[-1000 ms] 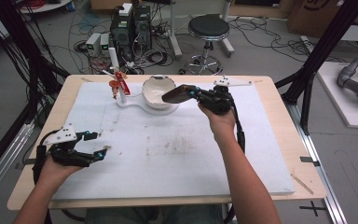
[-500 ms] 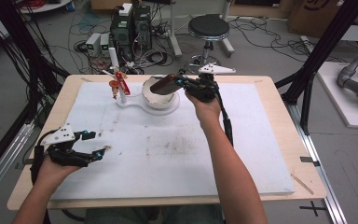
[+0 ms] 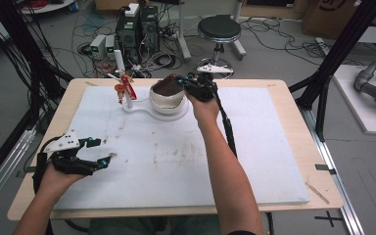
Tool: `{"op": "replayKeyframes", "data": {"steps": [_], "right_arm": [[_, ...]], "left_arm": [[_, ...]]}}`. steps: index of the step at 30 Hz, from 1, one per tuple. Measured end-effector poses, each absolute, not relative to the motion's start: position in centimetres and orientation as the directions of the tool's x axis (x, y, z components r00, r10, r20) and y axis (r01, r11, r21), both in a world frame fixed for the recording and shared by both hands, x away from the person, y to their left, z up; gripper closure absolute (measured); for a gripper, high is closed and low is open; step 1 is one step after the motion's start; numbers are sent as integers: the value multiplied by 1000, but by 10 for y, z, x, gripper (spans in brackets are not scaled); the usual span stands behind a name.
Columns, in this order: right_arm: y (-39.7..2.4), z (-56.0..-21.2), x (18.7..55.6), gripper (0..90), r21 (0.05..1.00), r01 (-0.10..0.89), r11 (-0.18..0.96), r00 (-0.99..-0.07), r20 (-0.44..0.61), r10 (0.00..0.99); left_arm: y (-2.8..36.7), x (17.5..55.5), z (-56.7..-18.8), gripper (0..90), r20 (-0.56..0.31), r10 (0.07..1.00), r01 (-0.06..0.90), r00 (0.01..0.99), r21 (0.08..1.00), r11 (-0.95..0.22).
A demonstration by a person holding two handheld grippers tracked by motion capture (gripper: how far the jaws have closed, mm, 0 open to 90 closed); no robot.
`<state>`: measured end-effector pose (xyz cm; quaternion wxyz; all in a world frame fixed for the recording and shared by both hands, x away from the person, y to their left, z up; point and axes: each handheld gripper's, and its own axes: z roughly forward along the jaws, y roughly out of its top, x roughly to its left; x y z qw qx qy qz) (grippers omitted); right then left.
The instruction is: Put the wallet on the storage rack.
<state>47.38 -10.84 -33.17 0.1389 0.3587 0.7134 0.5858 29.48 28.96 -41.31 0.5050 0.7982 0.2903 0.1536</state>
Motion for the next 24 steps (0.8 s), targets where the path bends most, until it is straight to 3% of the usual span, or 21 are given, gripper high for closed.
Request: {"op": "replayKeyframes", "data": {"steps": [15,16,19,24], "right_arm": [[-90,-358,486,889,896,400,194,-686,153,712],[-89,-360,486,842,895,402,194,-684,153,714],[-86,-360,485,506,895,406,187,-643,134,754],[-97,-359,482,349,884,438,163,-629,172,759]], "left_arm": [[288,295,-414,204,-49,613,309,788,893,-326],[288,295,-414,204,-49,613,309,788,893,-326],[288,295,-414,204,-50,613,310,788,893,-326],[288,295,-415,204,-50,612,309,789,894,-325]]}}
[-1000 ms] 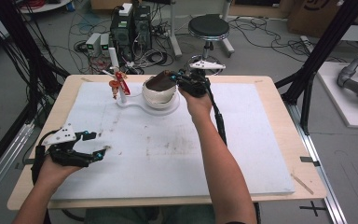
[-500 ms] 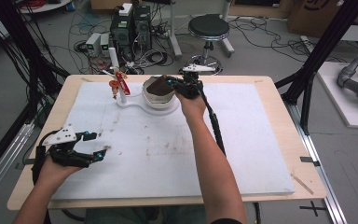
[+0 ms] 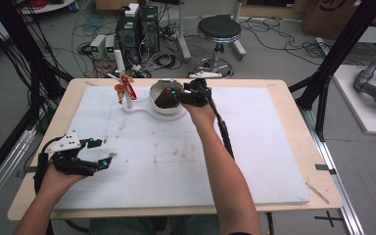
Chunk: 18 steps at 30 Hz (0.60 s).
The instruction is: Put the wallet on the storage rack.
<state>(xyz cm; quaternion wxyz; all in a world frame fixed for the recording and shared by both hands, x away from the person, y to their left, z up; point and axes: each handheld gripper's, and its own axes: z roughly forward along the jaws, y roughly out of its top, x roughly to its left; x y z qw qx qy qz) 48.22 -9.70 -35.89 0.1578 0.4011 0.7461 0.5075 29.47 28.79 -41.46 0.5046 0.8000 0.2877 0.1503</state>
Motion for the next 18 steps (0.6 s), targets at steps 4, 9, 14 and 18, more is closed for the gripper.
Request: {"op": "replayKeyframes", "data": {"steps": [4,9,14,18], "right_arm": [[-109,-353,478,282,872,456,179,-633,177,753],[-117,-340,467,263,879,439,185,-647,167,743],[-123,-327,455,263,897,406,176,-664,157,731],[-129,-319,446,263,907,381,177,-676,144,722]], "left_arm": [[287,295,-415,204,-50,609,308,791,893,-328],[286,295,-414,204,-46,606,304,794,893,-331],[285,295,-413,204,-45,606,301,794,895,-328],[283,294,-413,204,-46,606,301,794,896,-327]]}}
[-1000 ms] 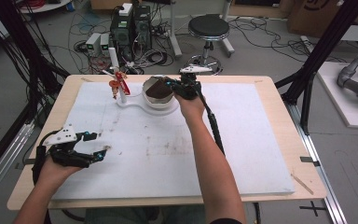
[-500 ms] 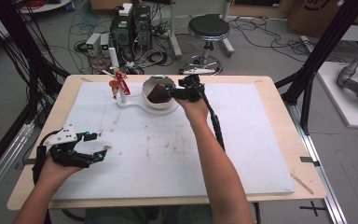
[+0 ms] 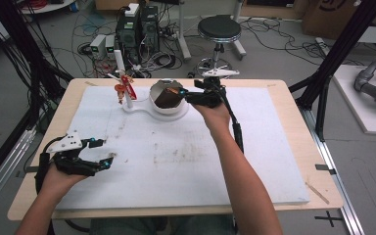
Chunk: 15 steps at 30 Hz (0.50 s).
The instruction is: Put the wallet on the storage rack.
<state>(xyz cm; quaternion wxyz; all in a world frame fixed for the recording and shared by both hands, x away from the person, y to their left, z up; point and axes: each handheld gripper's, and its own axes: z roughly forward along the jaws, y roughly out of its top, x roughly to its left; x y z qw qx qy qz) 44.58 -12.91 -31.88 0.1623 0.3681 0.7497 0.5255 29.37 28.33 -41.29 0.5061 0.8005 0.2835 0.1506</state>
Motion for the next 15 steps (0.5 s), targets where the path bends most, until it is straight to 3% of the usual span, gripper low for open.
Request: {"op": "replayKeyframes", "data": {"steps": [4,15], "right_arm": [[-141,-315,431,271,942,303,142,-688,112,717],[-187,-324,397,269,945,304,120,-711,142,689]], "left_arm": [[281,294,-413,204,-47,603,299,796,897,-325],[279,296,-414,204,-58,601,305,797,898,-318]]}}
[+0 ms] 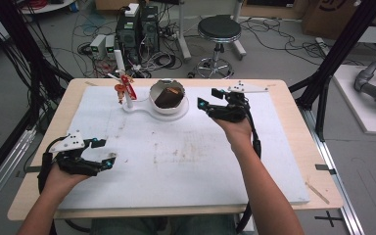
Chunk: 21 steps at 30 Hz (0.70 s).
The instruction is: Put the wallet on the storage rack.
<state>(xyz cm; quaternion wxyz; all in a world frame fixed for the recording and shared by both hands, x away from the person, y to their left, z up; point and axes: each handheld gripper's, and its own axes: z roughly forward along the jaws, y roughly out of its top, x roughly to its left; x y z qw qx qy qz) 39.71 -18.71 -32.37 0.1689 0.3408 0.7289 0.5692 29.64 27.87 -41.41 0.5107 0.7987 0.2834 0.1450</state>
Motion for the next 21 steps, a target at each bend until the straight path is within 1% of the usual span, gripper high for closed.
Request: {"op": "replayKeyframes", "data": {"steps": [14,21], "right_arm": [[-233,-350,367,223,934,330,141,-698,141,702],[-253,-365,351,215,930,337,143,-692,141,708]], "left_arm": [[269,307,-413,204,-71,587,298,807,906,-301],[263,313,-413,204,-78,577,296,813,909,-294]]}}
